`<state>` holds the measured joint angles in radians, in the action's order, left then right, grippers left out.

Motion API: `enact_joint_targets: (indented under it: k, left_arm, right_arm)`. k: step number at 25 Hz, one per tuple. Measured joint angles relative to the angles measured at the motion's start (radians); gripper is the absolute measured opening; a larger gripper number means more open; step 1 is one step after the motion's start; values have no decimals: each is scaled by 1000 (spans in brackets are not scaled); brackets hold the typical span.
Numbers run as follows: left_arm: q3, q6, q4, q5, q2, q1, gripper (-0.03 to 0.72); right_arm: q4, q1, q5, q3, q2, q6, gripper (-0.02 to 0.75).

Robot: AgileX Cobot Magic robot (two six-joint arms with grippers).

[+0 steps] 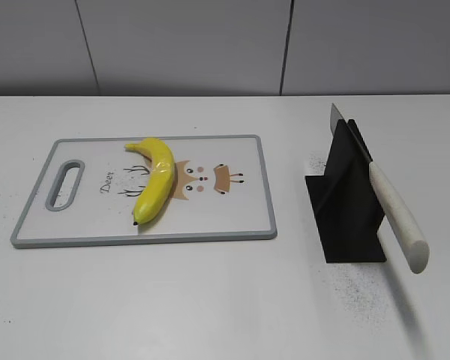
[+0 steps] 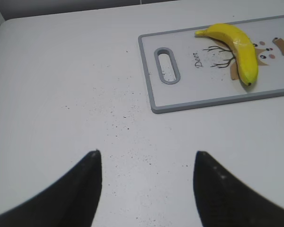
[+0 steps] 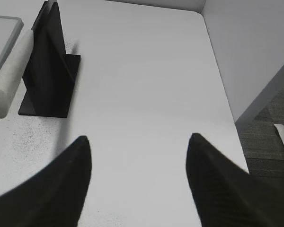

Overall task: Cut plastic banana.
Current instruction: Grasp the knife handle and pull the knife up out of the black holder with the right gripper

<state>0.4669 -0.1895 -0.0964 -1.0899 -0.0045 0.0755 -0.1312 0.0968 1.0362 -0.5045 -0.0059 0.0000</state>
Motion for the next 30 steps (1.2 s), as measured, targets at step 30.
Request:
enact_joint_targets:
  k: [30]
  left_arm:
    - [0,0,0,0,0,0,573]
  right_arm:
    - [0,0,0,0,0,0,479]
